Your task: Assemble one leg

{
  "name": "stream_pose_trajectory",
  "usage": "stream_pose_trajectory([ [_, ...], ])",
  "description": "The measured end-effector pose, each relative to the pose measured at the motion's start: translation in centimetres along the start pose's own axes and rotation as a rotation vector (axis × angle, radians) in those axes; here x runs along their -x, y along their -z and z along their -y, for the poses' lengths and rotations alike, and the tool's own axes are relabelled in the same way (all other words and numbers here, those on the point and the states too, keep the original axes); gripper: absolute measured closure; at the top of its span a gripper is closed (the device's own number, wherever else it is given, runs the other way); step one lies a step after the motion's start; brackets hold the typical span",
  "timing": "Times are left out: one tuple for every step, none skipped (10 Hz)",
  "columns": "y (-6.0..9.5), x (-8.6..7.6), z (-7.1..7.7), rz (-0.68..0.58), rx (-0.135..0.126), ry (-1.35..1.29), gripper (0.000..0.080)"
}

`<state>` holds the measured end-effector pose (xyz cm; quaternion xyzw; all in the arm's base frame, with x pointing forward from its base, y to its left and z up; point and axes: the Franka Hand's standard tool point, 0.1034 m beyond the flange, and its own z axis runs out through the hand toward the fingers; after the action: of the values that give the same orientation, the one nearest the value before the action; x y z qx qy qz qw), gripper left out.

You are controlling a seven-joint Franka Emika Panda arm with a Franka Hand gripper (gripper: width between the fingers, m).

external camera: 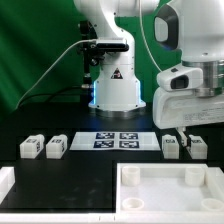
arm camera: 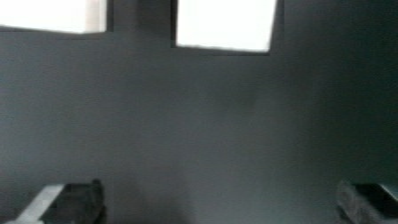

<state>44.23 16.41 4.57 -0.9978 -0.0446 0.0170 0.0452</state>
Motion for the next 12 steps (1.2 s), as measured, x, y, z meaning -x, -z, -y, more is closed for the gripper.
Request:
stream_pose_trajectory([
  [0.0,-0.1,-0.1,-0.003,0.0,-0.002,0.0151],
  [-0.1,0.2,-0.1,0.018,0.003,0.001,0.0151],
  [-0.1,0.8,-0.4,0.127,0.017,0.011,0.0151],
  [0.0,0.9,-0.3,0.226,0.025,0.0,0.0151],
  [-0.6,1.8,0.0,0.323,0.028,-0.013,0.0151],
  [-1.0,3.1,0.0,0.446,0.033,-0.022,0.0151],
  [-1.3,3.8,0.2,0.58,0.038,-0.042,0.0151],
  [-1.5,3.6,0.6,0.688,0.043,-0.052,0.0151],
  [-1.7,3.3,0.8,0.738,0.041,-0.048,0.0151],
  [-1.6,4.1,0.5,0.87,0.046,-0.047,0.0151],
  [-2.0,3.6,0.6,0.884,0.041,-0.048,0.0151],
  [-2.1,3.7,0.7,0.885,0.044,-0.05,0.0151],
])
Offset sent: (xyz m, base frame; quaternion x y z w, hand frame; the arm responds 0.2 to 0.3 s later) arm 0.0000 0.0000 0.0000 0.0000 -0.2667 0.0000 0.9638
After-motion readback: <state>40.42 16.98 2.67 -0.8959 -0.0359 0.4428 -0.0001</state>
